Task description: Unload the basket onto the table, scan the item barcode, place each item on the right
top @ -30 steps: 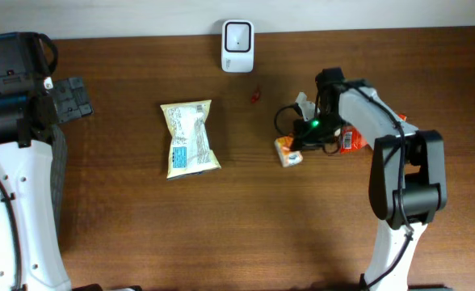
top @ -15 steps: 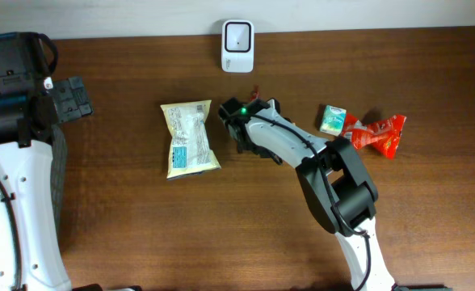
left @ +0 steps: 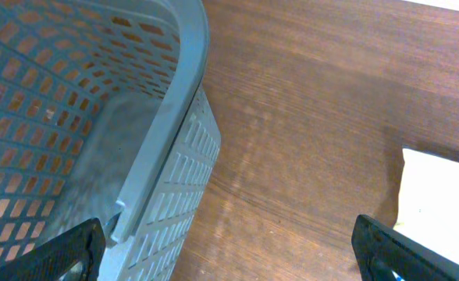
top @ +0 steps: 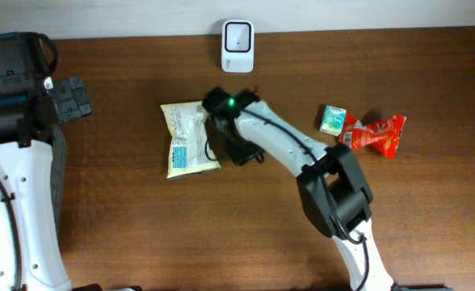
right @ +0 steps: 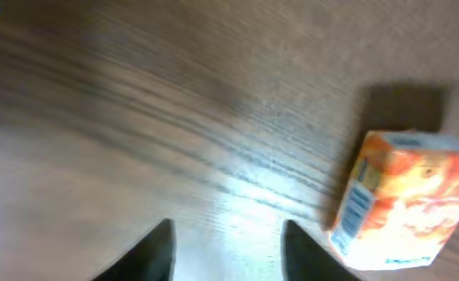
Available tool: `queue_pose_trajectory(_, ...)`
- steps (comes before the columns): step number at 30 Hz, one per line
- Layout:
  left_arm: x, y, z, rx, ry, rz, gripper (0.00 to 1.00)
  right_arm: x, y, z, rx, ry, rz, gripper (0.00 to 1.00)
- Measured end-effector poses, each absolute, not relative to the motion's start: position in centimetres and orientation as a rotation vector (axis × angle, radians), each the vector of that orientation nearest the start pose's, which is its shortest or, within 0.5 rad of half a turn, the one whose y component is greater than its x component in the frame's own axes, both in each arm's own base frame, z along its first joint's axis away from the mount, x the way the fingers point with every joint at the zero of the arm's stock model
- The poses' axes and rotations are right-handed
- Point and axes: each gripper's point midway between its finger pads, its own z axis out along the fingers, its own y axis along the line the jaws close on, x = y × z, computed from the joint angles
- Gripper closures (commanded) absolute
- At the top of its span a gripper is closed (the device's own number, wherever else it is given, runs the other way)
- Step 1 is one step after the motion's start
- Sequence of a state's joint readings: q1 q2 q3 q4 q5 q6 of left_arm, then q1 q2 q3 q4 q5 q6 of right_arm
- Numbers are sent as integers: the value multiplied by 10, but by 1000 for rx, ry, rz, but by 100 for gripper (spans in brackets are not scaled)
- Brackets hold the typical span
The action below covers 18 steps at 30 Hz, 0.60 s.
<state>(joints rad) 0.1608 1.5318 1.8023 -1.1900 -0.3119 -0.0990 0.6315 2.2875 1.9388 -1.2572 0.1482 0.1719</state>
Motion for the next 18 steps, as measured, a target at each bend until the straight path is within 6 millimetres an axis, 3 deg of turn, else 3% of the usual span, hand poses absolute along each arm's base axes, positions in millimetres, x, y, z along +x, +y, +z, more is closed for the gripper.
queue_pose_trajectory(3, 360, 112, 311, -450, 2434, 414, 1, 388, 220, 58, -652, 3033, -113, 49)
queue_pose_trajectory(5, 360, 112, 312, -450, 2433, 414, 1, 402, 181, 58, -567, 3100, 32, 49)
queue_pose_trajectory(10, 360, 112, 312, -450, 2434, 414, 1, 429, 112, 65, -426, 3086, 467, 49)
queue_pose_trajectory(12, 360, 112, 312, -450, 2433, 414, 1, 432, 103, 62, -435, 3056, 541, 49)
queue_pose_trajectory(17, 360, 112, 311, -450, 2434, 414, 1, 418, 108, 29, -467, 3060, 637, 51)
queue_pose_trajectory(18, 360, 112, 312, -450, 2434, 414, 1, 413, 110, 23, -465, 3067, 667, 57)
